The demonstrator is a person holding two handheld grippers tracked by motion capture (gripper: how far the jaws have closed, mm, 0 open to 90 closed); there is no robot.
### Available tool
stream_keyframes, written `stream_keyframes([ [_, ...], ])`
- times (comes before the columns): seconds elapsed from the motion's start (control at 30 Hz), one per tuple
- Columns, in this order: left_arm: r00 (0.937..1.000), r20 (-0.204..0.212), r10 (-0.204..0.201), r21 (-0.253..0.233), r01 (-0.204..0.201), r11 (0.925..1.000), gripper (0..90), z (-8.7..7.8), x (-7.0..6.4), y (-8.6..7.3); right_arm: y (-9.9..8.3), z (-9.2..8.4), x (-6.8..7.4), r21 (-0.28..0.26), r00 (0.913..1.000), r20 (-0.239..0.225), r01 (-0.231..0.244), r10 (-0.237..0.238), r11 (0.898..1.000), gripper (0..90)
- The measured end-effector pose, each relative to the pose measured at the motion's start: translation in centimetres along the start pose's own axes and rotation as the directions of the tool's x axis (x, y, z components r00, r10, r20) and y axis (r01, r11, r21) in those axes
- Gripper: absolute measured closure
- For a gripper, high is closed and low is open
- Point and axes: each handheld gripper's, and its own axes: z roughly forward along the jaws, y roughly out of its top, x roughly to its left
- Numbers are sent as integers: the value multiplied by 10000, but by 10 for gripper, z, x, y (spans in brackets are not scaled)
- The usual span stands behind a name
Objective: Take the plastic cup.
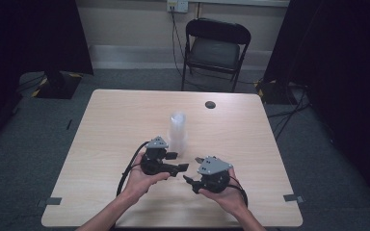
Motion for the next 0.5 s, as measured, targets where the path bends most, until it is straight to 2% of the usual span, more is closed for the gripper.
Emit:
stream_keyframes([
  [0.07, 9999, -74, 142, -211, -144, 9997, 289, -3, 0, 1, -1, -1, -2, -2, 9998, 195, -101, 102, 9999, 291],
  [0.1, 9991, -251, 329, -280, -336, 9990, 285, -5, 0, 1, -2, -1, -5, 40, 9995, 239, -218, 217, 9998, 291],
  [0.27, 9986, -300, 429, -281, -437, 9986, 254, -9, 1, 0, -6, -2, -11, 108, 9978, 445, -487, 482, 9988, 292],
  [0.3, 9983, -283, 519, -246, -526, 9983, 219, -10, 1, 0, -7, -3, -15, 177, 9950, 757, -659, 644, 9977, 293],
  [0.33, 9973, -362, 642, -200, -650, 9977, 219, -13, 1, -1, -7, -3, -15, 177, 9950, 757, -659, 644, 9977, 293],
  [0.37, 9946, -619, 830, -132, -840, 9964, 204, -17, 2, -4, -7, -5, -21, 64, 9916, 837, -997, 989, 9950, 293],
  [0.4, 9946, -619, 830, -132, -840, 9964, 199, -17, 2, -4, -7, -5, -21, 64, 9916, 837, -997, 989, 9950, 293],
  [0.43, 9939, -749, 811, -110, -822, 9966, 186, -19, 3, -7, -8, -6, -27, -8, 9870, 959, -1294, 1289, 9916, 294],
  [0.47, 9929, -856, 824, -58, -832, 9965, 186, -21, 5, -9, -8, -6, -27, -8, 9870, 959, -1294, 1289, 9916, 294],
  [0.5, 9920, -953, 829, -62, -838, 9965, 183, -24, 7, -11, -8, -7, -31, -117, 9832, 1012, -1516, 1520, 9884, 294],
])
